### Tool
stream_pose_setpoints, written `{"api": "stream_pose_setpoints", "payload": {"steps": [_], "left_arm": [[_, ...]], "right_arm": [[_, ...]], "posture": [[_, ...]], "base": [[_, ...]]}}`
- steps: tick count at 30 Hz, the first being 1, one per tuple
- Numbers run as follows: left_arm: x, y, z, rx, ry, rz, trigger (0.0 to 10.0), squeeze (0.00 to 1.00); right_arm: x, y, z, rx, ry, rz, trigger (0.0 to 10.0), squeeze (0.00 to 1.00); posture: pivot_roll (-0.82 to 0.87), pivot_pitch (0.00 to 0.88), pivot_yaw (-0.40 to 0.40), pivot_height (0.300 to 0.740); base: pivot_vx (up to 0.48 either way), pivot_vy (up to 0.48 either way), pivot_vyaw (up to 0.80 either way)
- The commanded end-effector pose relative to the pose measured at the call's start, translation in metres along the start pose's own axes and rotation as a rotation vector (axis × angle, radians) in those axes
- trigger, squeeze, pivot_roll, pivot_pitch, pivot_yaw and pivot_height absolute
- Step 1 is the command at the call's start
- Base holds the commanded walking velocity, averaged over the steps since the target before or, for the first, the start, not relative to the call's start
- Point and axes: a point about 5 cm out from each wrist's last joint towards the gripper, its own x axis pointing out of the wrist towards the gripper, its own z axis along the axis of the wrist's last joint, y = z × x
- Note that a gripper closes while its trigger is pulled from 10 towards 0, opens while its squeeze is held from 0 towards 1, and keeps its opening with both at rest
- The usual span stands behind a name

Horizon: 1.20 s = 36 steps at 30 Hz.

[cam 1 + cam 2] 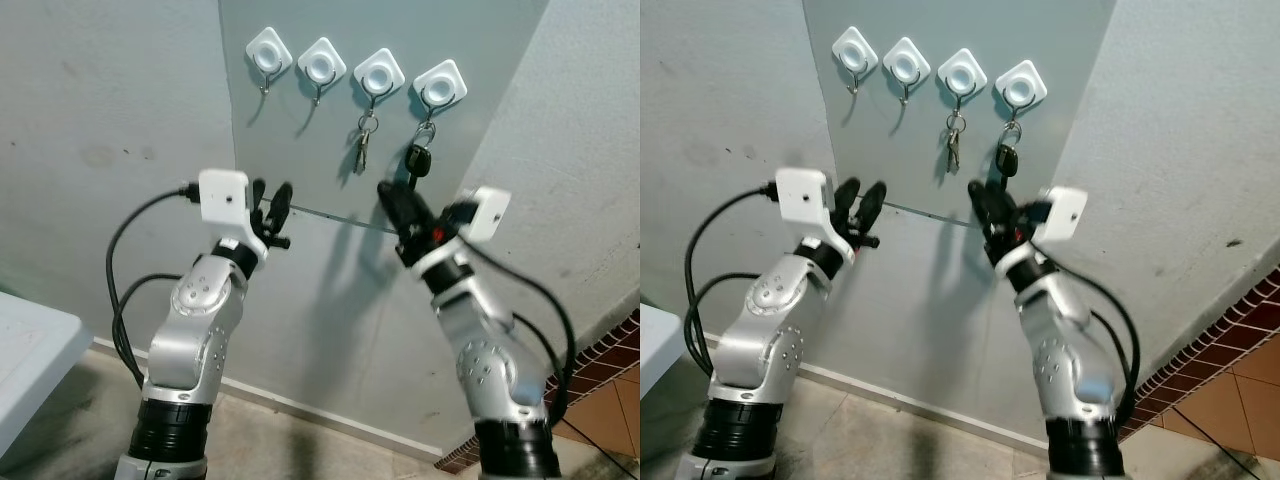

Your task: Hang keys on a hook

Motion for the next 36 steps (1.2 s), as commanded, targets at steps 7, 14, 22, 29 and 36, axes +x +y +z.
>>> {"api": "stream_pose_setpoints", "payload": {"steps": [7,14,22,29,36], "left_arm": [[-0.010,0.004,-0.076,0.045,0.174,0.032,10.0,0.00],[-0.025,0.000,-0.131,0.058,0.320,-0.007,10.0,0.00],[-0.062,-0.009,-0.184,0.022,0.549,-0.054,10.0,0.00],[-0.096,0.000,-0.209,-0.033,0.691,0.025,10.0,0.00],[-0.132,0.010,-0.228,-0.016,0.814,0.050,10.0,0.00]], "right_arm": [[-0.040,-0.032,-0.062,-0.149,0.173,-0.121,10.0,1.00],[-0.081,-0.064,-0.111,-0.193,0.385,-0.264,10.0,1.00],[-0.135,-0.088,-0.149,-0.200,0.645,-0.462,10.0,1.00],[-0.174,-0.088,-0.167,-0.167,0.780,-0.566,10.0,1.00],[-0.220,-0.082,-0.182,-0.136,0.929,-0.627,10.0,1.00]], "posture": [[0.14,0.000,-0.033,0.740],[0.14,0.000,-0.031,0.740],[0.11,0.000,-0.020,0.740],[0.11,0.000,-0.017,0.740],[0.10,0.000,-0.011,0.740]], "base": [[0.000,0.000,0.00],[0.000,0.000,0.00],[0.000,0.000,0.00],[0.000,0.000,0.00],[0.000,0.000,0.00]]}}
